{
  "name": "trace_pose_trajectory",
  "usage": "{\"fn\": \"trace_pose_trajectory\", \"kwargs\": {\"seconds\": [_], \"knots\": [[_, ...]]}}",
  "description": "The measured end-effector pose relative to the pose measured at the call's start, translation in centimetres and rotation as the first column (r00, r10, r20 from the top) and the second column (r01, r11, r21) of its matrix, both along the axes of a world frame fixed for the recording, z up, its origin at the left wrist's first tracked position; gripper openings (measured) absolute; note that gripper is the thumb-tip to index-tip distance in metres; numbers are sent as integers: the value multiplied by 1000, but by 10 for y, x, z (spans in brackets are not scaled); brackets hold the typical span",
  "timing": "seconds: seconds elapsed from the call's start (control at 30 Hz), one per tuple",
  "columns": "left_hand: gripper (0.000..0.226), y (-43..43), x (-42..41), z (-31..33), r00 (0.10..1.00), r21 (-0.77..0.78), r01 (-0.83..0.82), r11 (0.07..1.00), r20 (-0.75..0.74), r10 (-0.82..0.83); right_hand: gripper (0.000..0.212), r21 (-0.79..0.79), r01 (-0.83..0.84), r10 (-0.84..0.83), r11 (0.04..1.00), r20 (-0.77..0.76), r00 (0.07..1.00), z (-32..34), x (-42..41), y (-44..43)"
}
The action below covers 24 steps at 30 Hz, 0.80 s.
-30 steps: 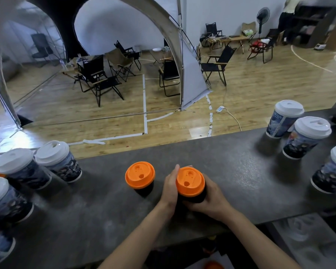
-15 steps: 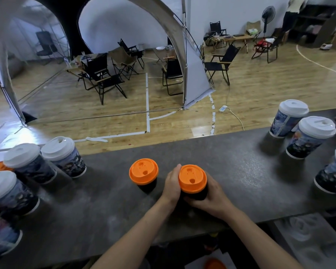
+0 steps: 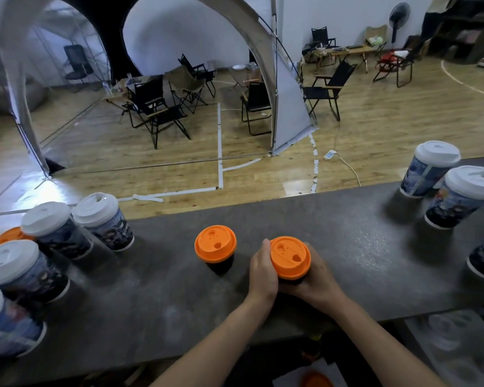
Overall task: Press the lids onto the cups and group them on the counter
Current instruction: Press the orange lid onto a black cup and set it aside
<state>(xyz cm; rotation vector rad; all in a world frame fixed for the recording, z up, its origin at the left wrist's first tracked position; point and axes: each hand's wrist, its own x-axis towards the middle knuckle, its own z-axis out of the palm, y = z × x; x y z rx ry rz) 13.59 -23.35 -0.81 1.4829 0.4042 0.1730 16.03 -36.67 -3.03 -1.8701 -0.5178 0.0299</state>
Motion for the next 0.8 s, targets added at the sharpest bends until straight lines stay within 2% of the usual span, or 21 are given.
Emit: {"fn": "trace_pose_trajectory", "kwargs": {"seconds": [0.1,0.23,0.33,0.4,0.47,0.63,0.67,0.8], "knots": [[42,1,1,-1,999,-17,-12,1000,38,13,85,-15,9,-9,1000,-5,1000,1,1,-1],[50,7,13,8,989,-108,144,984,32,-141,81,-26,-7,7,1000,17,1000,0,1,-3],[59,6,11,-1,997,-51,74,996,16,-73,80,-30,-7,7,1000,20,1000,-1,1,-2],[51,1,4,-6,999,-20,-34,999,22,35,81,-27,3,-3,1000,6,1000,0,1,-1],[49,-3,2,-4,996,-7,-74,997,43,75,82,-16,25,-25,1000,-12,1000,1,2,-1],[49,11,12,13,989,-72,150,986,3,-150,85,-25,12,-12,1000,-18,1000,-1,1,-4],[51,11,11,13,988,-63,152,986,-5,-152,87,-25,6,-7,1000,-24,1000,-2,1,-4],[50,1,3,2,999,-36,-51,998,8,51,94,-13,5,-6,1000,-57,998,0,0,-1]]}}
